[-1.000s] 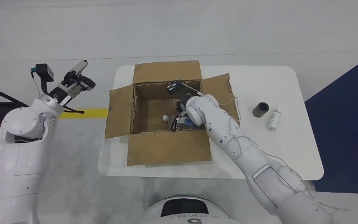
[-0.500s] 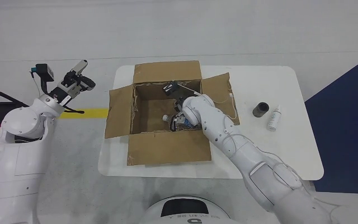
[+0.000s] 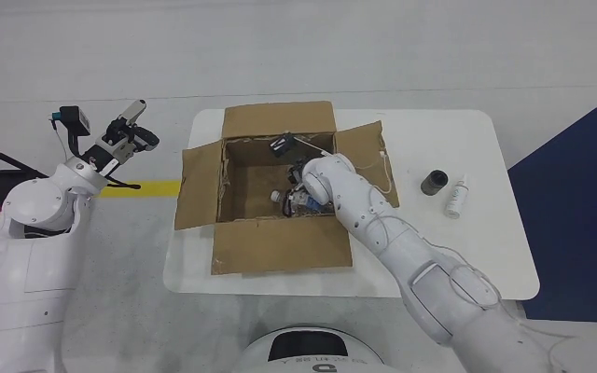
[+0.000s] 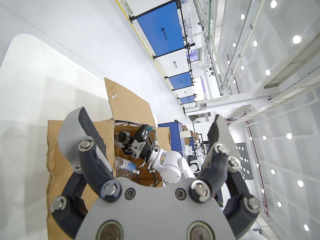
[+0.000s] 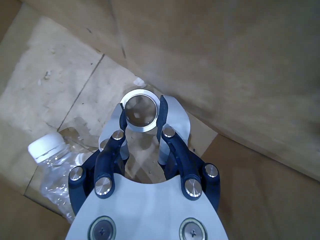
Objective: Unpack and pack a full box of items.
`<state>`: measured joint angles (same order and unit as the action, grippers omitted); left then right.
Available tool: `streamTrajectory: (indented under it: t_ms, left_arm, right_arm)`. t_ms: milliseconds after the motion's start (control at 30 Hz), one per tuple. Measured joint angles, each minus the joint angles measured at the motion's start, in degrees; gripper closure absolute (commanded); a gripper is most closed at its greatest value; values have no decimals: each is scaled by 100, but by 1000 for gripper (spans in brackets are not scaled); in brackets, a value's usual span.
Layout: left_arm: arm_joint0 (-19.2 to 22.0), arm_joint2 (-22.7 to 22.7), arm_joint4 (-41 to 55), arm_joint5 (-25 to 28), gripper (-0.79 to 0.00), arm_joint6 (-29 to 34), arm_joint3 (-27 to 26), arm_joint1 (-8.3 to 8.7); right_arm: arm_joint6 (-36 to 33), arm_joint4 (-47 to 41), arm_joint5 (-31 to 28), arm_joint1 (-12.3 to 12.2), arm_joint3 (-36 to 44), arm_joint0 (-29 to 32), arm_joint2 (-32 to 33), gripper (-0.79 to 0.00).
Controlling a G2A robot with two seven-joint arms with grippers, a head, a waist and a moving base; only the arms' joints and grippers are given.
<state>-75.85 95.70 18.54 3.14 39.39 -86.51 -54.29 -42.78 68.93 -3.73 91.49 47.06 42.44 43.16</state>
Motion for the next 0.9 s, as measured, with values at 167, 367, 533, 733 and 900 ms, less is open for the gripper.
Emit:
streamTrajectory:
  t_ms: [167,367,533,733,900]
  left_arm:
    - [0,0,0,0,-785,0,0,0]
    - [0,0,0,0,-785,0,0,0]
    - [0,0,0,0,-785,0,0,0]
    - [0,0,0,0,-785,0,0,0]
    - [0,0,0,0,-785,0,0,0]
  right_arm:
    - [23,-200,-715,-70,49,13,173,-206]
    - [96,-167,-1097,-214,381,191,426,-185]
    - [146,135,-627,-284,690,405,533,-179]
    - [61,294,-365,-252,722,437,452,-175]
    - [74,259,-403,-198,621,373,376,-185]
